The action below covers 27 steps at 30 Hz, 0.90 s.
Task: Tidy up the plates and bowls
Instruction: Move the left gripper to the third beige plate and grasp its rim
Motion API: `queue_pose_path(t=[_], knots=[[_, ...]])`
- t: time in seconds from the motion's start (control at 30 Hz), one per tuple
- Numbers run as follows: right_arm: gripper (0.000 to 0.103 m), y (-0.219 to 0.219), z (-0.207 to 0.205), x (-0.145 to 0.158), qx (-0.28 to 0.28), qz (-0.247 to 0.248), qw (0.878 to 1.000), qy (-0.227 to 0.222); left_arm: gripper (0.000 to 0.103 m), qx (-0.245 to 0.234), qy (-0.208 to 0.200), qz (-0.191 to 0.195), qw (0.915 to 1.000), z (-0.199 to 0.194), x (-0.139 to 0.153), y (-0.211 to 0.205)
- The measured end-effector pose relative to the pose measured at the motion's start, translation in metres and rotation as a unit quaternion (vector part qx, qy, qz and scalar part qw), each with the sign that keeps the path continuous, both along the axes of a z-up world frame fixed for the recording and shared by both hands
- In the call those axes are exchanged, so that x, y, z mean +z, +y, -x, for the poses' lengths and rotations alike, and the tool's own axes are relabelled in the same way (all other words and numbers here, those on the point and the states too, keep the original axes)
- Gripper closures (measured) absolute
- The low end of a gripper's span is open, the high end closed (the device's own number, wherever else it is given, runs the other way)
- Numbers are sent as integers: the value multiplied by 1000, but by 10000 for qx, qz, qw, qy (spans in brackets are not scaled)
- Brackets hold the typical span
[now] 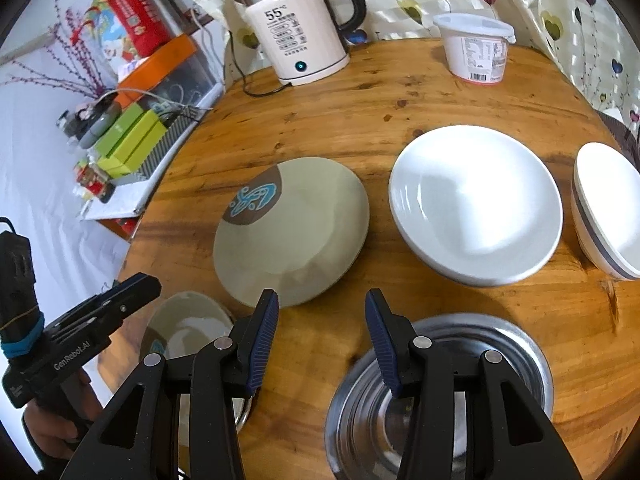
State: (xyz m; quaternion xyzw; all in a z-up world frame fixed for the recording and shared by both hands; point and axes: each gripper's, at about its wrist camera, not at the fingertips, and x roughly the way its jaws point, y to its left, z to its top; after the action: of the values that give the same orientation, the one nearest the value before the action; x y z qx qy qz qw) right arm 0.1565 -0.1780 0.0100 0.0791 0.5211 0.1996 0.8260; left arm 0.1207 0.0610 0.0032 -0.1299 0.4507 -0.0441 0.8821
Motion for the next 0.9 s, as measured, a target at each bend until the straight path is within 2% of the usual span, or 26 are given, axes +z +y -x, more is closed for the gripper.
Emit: queue_pose_path(t=[0.43, 0.9], knots=[[58, 1, -30, -20, -278, 11, 9987, 424, 64, -184, 308, 69, 9993, -50, -20, -12], [69, 7, -46, -31, -337, 162, 9978, 556, 65, -341, 500, 197, 9980, -73, -36, -16]])
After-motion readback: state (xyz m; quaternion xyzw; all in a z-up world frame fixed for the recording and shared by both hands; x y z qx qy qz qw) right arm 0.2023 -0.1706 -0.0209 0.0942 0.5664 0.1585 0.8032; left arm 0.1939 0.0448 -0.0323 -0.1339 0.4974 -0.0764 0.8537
